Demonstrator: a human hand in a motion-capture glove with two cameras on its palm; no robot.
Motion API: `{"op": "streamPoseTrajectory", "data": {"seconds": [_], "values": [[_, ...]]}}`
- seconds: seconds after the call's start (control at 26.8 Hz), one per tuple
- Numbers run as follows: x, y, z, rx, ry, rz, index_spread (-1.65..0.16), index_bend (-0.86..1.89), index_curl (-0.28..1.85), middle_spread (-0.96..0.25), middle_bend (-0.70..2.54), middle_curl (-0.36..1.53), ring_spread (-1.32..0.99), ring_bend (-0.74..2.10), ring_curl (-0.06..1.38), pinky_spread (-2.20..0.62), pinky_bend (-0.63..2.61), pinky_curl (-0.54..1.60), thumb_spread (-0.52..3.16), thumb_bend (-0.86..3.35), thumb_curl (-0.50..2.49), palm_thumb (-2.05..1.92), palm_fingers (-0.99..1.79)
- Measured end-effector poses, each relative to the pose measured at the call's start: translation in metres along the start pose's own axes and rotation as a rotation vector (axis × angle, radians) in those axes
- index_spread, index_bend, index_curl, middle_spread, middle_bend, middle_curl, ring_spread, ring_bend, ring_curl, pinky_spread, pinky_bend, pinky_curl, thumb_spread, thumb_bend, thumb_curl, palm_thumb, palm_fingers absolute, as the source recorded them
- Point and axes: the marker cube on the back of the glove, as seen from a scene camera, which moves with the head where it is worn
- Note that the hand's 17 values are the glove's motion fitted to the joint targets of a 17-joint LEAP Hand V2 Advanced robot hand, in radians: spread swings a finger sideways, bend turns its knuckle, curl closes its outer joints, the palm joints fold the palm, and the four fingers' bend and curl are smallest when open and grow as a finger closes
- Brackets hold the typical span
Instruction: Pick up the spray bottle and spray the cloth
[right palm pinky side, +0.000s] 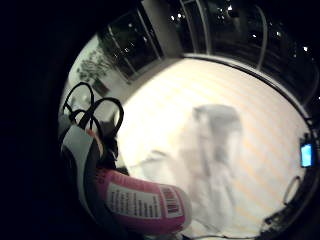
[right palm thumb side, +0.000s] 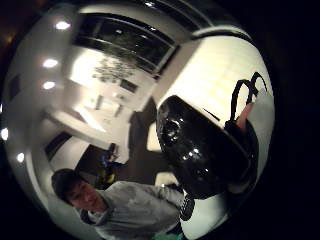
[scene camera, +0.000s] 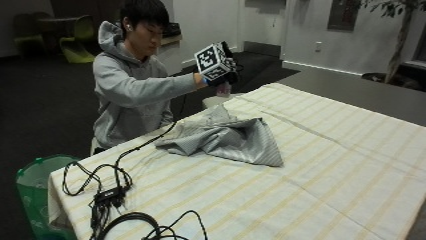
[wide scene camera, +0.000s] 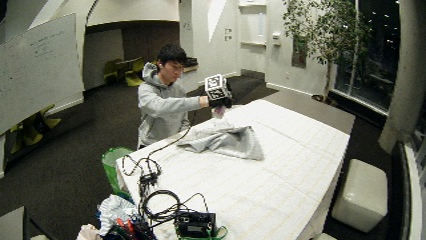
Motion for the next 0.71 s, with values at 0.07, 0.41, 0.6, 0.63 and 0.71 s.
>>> {"op": "streamPoseTrajectory", "data": {"seconds": [0.07, 0.41, 0.6, 0.63, 0.71], "values": [[-0.017, 0.000, 0.025, 0.085, -0.166, -0.037, -0.12, 0.48, 0.52, -0.11, 0.55, 0.49, -0.16, 0.64, 0.46, -0.23, 0.41, 0.41, 0.13, -0.03, 0.75, 0.94, 1.40], [-0.040, 0.023, 0.160, 0.112, -0.493, -0.141, -0.11, 0.48, 0.53, -0.11, 0.55, 0.49, -0.15, 0.64, 0.46, -0.23, 0.41, 0.41, 0.15, -0.03, 0.76, 0.94, 1.39], [-0.021, 0.041, 0.226, -0.078, -0.467, -0.150, -0.11, 0.47, 0.53, -0.10, 0.55, 0.49, -0.15, 0.64, 0.46, -0.23, 0.41, 0.41, 0.16, -0.03, 0.77, 0.94, 1.38], [-0.015, 0.047, 0.239, -0.130, -0.447, -0.149, -0.11, 0.46, 0.52, -0.10, 0.54, 0.49, -0.15, 0.64, 0.47, -0.23, 0.42, 0.41, 0.16, -0.03, 0.77, 0.94, 1.38], [0.000, 0.056, 0.265, -0.216, -0.376, -0.144, -0.11, 0.46, 0.53, -0.10, 0.54, 0.49, -0.15, 0.64, 0.47, -0.22, 0.42, 0.41, 0.16, -0.03, 0.77, 0.94, 1.38]]}}
